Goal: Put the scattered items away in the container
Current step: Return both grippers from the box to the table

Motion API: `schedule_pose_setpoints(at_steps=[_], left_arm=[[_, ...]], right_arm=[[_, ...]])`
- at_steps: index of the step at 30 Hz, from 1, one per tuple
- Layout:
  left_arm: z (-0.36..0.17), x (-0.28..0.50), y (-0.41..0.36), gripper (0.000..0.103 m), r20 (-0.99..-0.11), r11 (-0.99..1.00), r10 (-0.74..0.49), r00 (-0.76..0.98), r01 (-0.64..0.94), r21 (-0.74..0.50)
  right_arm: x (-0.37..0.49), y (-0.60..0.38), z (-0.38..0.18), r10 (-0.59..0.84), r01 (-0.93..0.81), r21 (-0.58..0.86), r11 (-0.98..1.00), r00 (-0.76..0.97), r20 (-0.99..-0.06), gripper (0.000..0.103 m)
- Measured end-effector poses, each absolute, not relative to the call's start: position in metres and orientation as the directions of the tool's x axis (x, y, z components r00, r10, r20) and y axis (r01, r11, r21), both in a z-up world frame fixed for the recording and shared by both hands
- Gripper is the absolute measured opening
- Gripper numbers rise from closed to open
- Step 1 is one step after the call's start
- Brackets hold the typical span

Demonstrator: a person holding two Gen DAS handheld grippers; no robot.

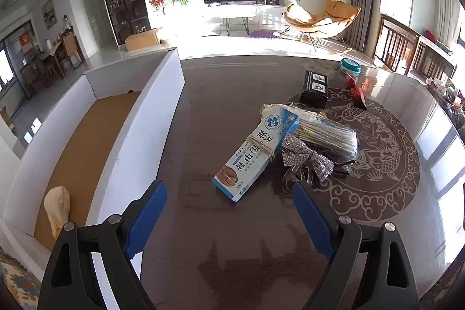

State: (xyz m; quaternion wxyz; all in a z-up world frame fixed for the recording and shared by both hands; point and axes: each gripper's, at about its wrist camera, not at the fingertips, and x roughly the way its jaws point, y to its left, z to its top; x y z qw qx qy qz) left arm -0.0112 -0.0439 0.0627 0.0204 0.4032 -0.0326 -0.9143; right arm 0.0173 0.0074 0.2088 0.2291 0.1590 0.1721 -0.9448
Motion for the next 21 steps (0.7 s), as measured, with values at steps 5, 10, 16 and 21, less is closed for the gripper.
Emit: schedule_pose_setpoints(at_steps=[5, 10, 16, 21], left_arm=[[0.058, -0.014, -0.041, 0.089, -0.746, -0.997, -0.060, -0.663, 0.007, 0.073], [0.054, -0.015, -0.038, 0.089, -0.752, -0.997, -0.059, -0.656, 0.001, 0.077], [0.045, -0.015, -0.037, 0.089, -0.764, -0.996, -0.063, -0.642, -0.003, 0.085], [0.013, -0.017, -0.046, 0.089, -0.807, -0.995, -0.083, -0.585, 0.004, 0.100]], right_arm=[[0.014, 0.008, 0.210, -0.364, 0.473, -0.250, -0.845, -0.850, -0.381, 0.100], [0.015, 0.011, 0.211, -0.357, 0.465, -0.254, -0.848, -0.855, -0.375, 0.100], [0.013, 0.016, 0.208, -0.347, 0.457, -0.250, -0.853, -0.856, -0.383, 0.100], [-0.005, 0.044, 0.179, -0.297, 0.420, -0.198, -0.885, -0.840, -0.455, 0.103]])
